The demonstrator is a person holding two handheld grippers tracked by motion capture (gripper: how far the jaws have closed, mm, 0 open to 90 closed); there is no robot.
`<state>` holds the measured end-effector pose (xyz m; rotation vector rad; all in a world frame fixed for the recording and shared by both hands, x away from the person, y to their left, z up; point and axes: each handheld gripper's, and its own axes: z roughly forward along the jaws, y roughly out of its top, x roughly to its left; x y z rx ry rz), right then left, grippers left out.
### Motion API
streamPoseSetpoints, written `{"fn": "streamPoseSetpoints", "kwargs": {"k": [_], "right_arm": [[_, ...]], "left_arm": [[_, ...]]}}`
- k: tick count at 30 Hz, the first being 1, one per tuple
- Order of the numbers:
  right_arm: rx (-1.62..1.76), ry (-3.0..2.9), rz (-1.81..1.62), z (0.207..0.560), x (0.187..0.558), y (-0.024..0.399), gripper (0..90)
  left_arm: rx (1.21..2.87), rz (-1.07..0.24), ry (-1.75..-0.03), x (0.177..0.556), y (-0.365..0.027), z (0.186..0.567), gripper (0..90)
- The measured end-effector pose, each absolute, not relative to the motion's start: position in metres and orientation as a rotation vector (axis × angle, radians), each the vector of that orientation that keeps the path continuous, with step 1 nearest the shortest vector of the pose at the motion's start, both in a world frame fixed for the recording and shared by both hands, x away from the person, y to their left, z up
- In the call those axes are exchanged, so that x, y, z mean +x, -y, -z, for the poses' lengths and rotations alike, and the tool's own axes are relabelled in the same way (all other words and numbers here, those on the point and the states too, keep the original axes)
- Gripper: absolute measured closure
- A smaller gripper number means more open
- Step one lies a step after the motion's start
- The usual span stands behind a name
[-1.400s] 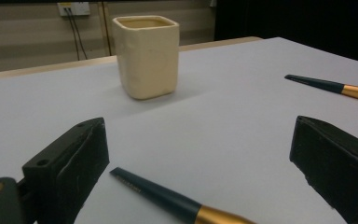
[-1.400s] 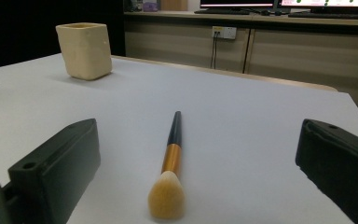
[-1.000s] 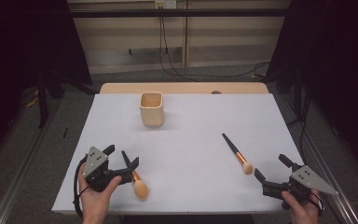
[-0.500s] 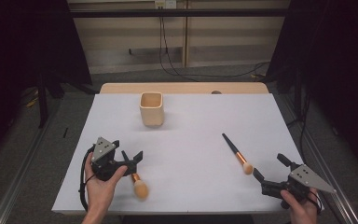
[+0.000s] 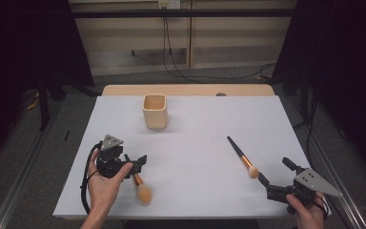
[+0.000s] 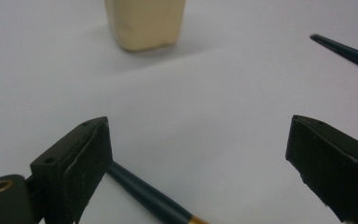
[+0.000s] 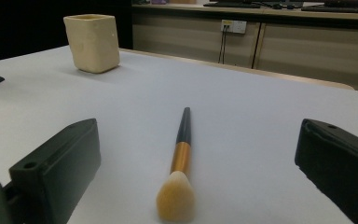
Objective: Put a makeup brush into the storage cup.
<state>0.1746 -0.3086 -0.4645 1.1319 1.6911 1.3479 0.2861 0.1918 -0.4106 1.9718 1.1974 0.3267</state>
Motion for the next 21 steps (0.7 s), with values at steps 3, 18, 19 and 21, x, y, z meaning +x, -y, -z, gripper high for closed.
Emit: {"fn": "streamPoseSetpoints", "kwargs": {"k": [3, 18, 19, 21], "right_arm": [[1.133, -1.691, -1.349, 0.465, 0.175, 0.309, 0.0], [1.129, -1.712, -1.338, 0.465, 0.176, 0.307, 0.0], [1.129, -1.713, -1.337, 0.466, 0.176, 0.307, 0.0], [1.129, -1.716, -1.338, 0.466, 0.176, 0.307, 0.0]], "left_arm": [[2.004, -0.324, -1.200, 0.288, -0.192, 0.409, 7.0], [2.209, -0.085, -1.341, 0.302, -0.189, 0.397, 8.1], [2.225, -0.070, -1.342, 0.304, -0.190, 0.397, 7.5], [2.257, -0.050, -1.359, 0.306, -0.189, 0.397, 7.5]]}}
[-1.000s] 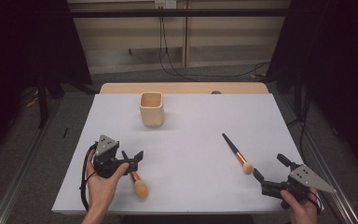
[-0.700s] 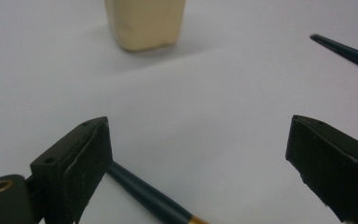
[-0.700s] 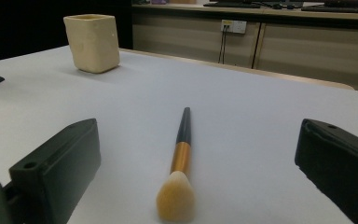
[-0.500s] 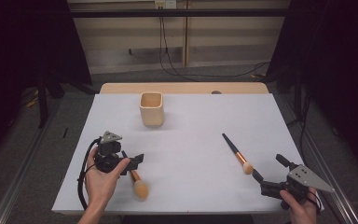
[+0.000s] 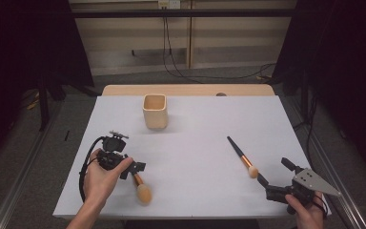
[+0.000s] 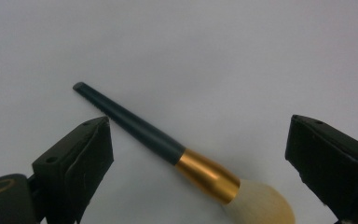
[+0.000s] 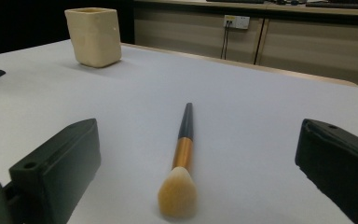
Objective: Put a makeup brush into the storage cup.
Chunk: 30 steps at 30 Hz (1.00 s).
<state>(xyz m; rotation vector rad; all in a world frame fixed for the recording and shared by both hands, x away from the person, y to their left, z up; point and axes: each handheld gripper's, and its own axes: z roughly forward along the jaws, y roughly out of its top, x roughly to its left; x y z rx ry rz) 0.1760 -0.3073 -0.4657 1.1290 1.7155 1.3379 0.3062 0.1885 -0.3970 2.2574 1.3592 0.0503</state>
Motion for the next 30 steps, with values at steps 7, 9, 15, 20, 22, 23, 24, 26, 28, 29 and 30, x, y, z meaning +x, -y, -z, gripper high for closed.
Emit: {"fn": "streamPoseSetpoints", "kwargs": {"k": [7, 9, 15, 20, 22, 23, 24, 26, 28, 29, 30], "right_arm": [[1.133, -1.728, -1.331, 0.467, 0.177, 0.306, 0.0], [1.130, -1.731, -1.328, 0.466, 0.177, 0.306, 0.0], [1.118, -1.744, -1.318, 0.467, 0.178, 0.304, 0.0], [1.111, -1.746, -1.310, 0.467, 0.178, 0.304, 0.0], [1.112, -1.745, -1.309, 0.467, 0.177, 0.304, 0.0], [1.111, -1.745, -1.308, 0.467, 0.177, 0.304, 0.0], [1.110, -1.746, -1.308, 0.467, 0.177, 0.304, 0.0], [1.108, -1.749, -1.307, 0.467, 0.177, 0.304, 0.0], [1.102, -1.754, -1.306, 0.467, 0.177, 0.303, 0.0], [1.102, -1.753, -1.307, 0.467, 0.177, 0.303, 0.0], [1.104, -1.753, -1.306, 0.467, 0.177, 0.303, 0.0]], "left_arm": [[2.327, -0.049, -1.418, 0.309, -0.186, 0.397, 7.1], [2.341, -0.060, -1.444, 0.309, -0.185, 0.398, 7.0], [2.344, -0.058, -1.472, 0.310, -0.180, 0.403, 5.0], [2.350, -0.079, -1.527, 0.308, -0.176, 0.410, 5.1], [2.358, -0.059, -1.535, 0.306, -0.175, 0.413, 5.3], [2.362, -0.059, -1.540, 0.305, -0.174, 0.414, 5.9], [2.364, -0.062, -1.541, 0.304, -0.174, 0.414, 6.4], [2.371, -0.042, -1.552, 0.303, -0.173, 0.417, 6.9], [2.366, -0.010, -1.558, 0.302, -0.172, 0.420, 10.5], [2.362, 0.012, -1.562, 0.302, -0.171, 0.422, 12.1], [2.359, 0.030, -1.565, 0.302, -0.170, 0.424, 13.4]]}}
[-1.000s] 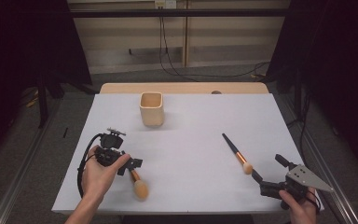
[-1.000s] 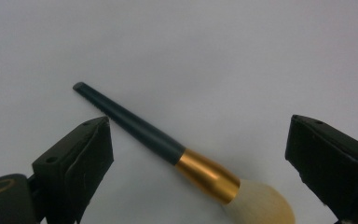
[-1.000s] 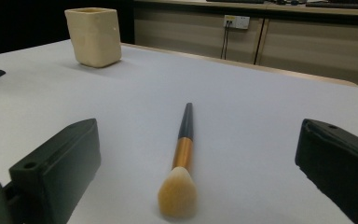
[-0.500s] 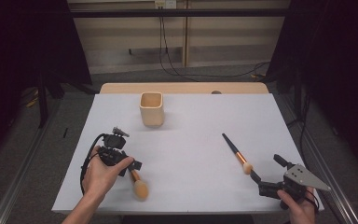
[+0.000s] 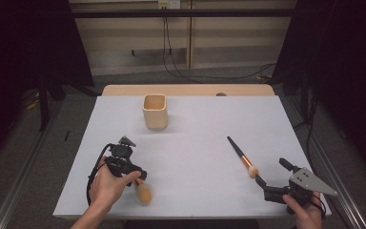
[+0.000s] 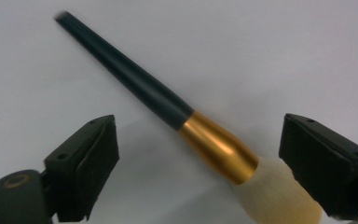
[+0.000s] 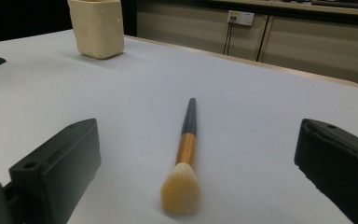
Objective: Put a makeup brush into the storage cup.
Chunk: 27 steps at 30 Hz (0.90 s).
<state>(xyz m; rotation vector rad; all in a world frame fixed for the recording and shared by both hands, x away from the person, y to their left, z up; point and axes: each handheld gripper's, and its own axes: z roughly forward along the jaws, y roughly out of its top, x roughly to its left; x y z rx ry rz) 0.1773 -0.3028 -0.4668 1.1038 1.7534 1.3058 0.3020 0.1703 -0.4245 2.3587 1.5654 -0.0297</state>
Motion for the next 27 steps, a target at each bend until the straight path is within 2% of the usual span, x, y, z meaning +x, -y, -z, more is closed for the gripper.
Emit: {"fn": "streamPoseSetpoints", "kwargs": {"k": [6, 14, 19, 27], "right_arm": [[1.105, -1.755, -1.304, 0.467, 0.178, 0.303, 0.0], [1.106, -1.758, -1.303, 0.467, 0.177, 0.303, 0.0], [1.112, -1.759, -1.301, 0.467, 0.178, 0.303, 0.0], [1.109, -1.757, -1.304, 0.467, 0.178, 0.303, 0.0]], "left_arm": [[2.369, 0.071, -1.563, 0.302, -0.168, 0.431, 22.3], [2.374, 0.106, -1.597, 0.305, -0.170, 0.439, 23.9], [2.378, 0.141, -1.603, 0.307, -0.169, 0.441, 36.0], [2.456, 0.124, -1.579, 0.304, -0.160, 0.442, 36.0]]}}
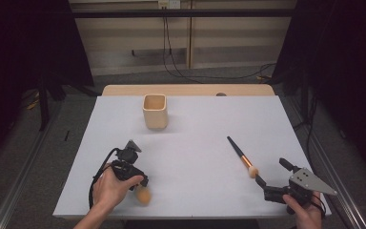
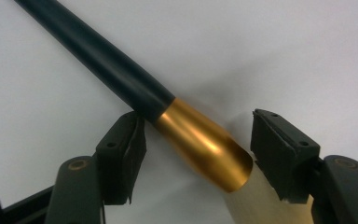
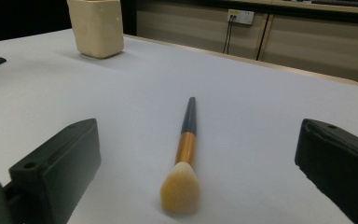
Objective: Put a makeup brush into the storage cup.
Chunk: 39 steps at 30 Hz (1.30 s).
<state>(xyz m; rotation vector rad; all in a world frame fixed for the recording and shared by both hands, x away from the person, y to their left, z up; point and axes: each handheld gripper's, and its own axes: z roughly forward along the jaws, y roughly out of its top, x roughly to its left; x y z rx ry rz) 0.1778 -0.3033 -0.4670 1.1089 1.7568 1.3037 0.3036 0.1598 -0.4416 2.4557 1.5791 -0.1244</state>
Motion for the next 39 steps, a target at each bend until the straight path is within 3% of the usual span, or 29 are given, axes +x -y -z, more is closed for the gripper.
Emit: {"fn": "streamPoseSetpoints", "kwargs": {"k": [18, 39], "right_arm": [[1.109, -1.754, -1.299, 0.467, 0.178, 0.303, 0.0], [1.112, -1.755, -1.300, 0.467, 0.177, 0.304, 0.0]], "left_arm": [[2.537, 0.196, -1.487, 0.302, -0.156, 0.440, 63.0], [2.675, 0.271, -1.274, 0.310, -0.156, 0.440, 66.2]]}}
